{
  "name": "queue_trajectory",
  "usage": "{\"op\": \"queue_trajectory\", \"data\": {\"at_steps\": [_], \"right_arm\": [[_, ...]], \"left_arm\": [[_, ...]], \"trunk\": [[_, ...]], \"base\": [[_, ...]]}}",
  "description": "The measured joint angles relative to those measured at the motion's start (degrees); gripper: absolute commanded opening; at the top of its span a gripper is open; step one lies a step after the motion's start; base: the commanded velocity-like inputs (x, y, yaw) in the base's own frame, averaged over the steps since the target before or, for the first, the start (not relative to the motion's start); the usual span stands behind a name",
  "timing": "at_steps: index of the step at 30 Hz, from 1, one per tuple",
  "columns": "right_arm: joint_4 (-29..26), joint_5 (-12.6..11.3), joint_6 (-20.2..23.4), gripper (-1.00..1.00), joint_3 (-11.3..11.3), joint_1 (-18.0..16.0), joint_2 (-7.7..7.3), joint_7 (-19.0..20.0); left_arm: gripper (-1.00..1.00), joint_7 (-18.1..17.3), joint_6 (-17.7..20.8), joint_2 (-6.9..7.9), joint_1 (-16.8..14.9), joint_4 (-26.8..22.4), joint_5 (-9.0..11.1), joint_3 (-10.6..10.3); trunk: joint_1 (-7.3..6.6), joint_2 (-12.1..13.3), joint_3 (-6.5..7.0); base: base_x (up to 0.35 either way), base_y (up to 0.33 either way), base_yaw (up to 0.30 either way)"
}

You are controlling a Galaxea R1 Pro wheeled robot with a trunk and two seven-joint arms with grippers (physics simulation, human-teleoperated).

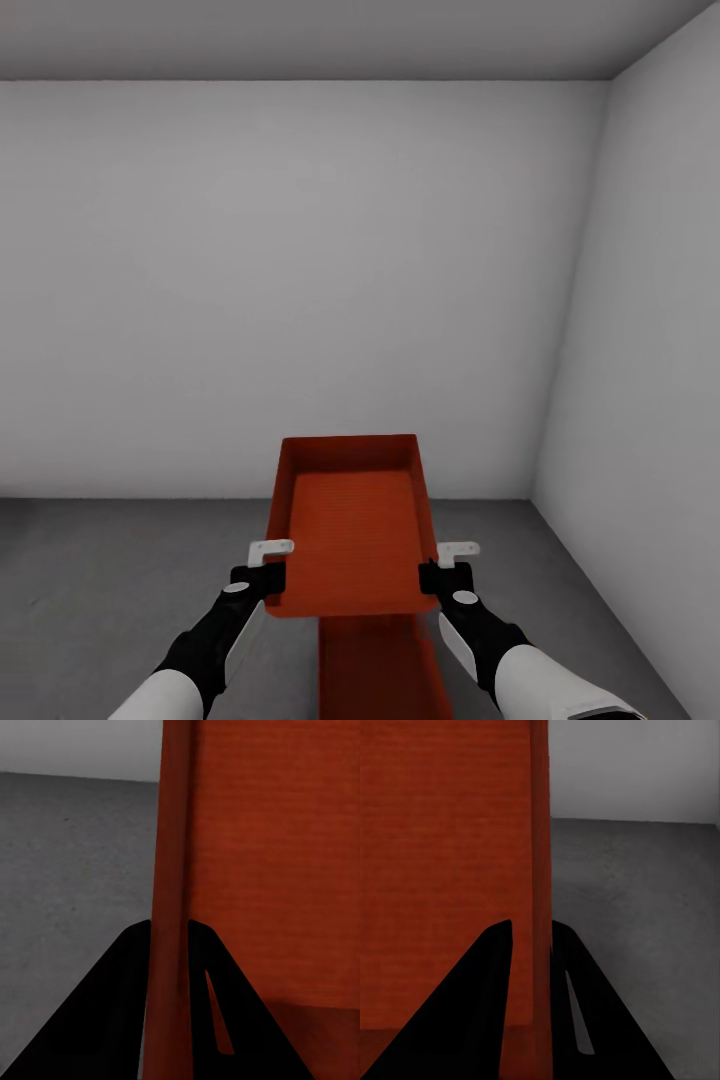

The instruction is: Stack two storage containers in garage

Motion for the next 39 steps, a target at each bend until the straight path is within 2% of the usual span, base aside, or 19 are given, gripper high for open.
{"op": "queue_trajectory", "data": {"at_steps": [12,19,30,39], "right_arm": [[0.0,0.0,-0.02,-1.0,-0.01,0.0,-0.01,0.02],[0.01,0.64,-0.05,-1.0,-0.82,0.0,-0.04,0.31],[0.01,0.52,0.01,-1.0,-0.7,0.0,-0.04,0.28],[0.0,0.1,-0.12,-1.0,-0.14,0.0,-0.02,0.04]], "left_arm": [[-1.0,0.0,-0.02,0.0,0.0,0.0,0.0,-0.01],[-1.0,0.2,-0.03,-0.08,-0.01,0.02,0.07,-0.19],[-1.0,0.21,0.04,-0.07,-0.01,0.02,0.09,-0.19],[-1.0,0.07,-0.12,-0.01,-0.01,0.02,0.07,-0.12]], "trunk": [[0.0,0.0,0.0],[0.03,0.0,0.0],[0.02,0.0,0.0],[0.0,0.0,0.0]], "base": [[0.0,0.0,0.236],[-0.143,-0.109,0.02],[-0.224,-0.17,0.0],[-0.019,-0.015,-0.011]]}}
